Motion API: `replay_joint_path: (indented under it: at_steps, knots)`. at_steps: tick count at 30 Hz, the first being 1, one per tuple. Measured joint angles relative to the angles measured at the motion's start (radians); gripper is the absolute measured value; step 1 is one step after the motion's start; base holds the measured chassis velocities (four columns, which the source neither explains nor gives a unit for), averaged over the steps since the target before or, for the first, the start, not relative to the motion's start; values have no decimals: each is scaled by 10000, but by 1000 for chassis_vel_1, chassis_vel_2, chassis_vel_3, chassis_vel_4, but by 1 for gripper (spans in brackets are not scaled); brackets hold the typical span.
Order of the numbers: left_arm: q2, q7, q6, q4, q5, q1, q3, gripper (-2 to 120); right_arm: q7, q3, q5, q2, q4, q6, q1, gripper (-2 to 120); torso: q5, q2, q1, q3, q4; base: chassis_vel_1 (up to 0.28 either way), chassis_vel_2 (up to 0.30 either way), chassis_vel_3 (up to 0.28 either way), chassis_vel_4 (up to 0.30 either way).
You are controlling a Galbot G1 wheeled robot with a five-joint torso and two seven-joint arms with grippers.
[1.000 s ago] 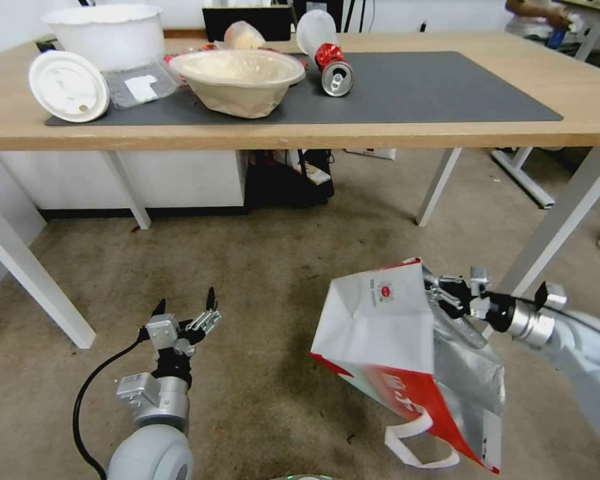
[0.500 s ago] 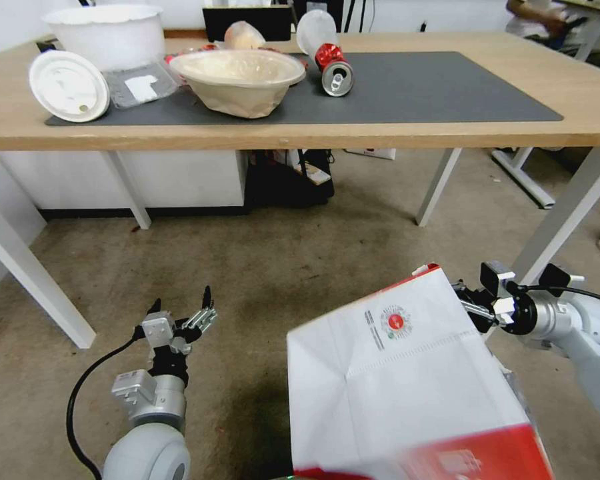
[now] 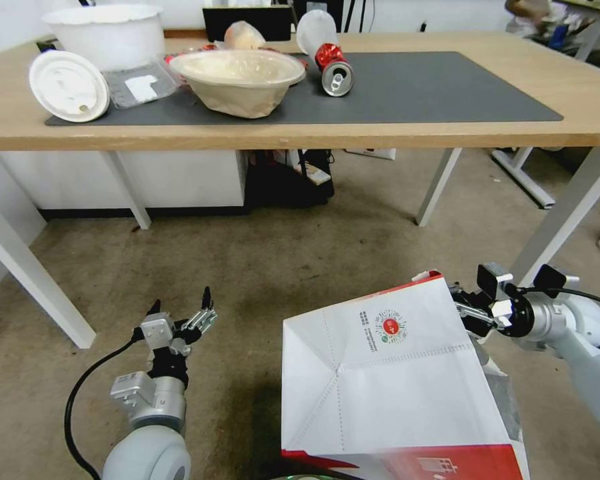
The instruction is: Pick up the food delivery bag from the floor and place it on the table.
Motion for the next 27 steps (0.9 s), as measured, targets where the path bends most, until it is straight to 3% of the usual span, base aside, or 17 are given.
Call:
replay_joint_path:
  at_steps: [15,27]
  knots:
    - [85,-201,-314,-142,-397,16,165,100,99,216,-145,270,382,40,-717,0,0,98,13,55,-2,0,0,0,0]
    - [159,-275,-269,-126,-459,-11,110,100,190,211,-197,283,531,46,-795,0,0,574,25,524,-1,0,0,0,0]
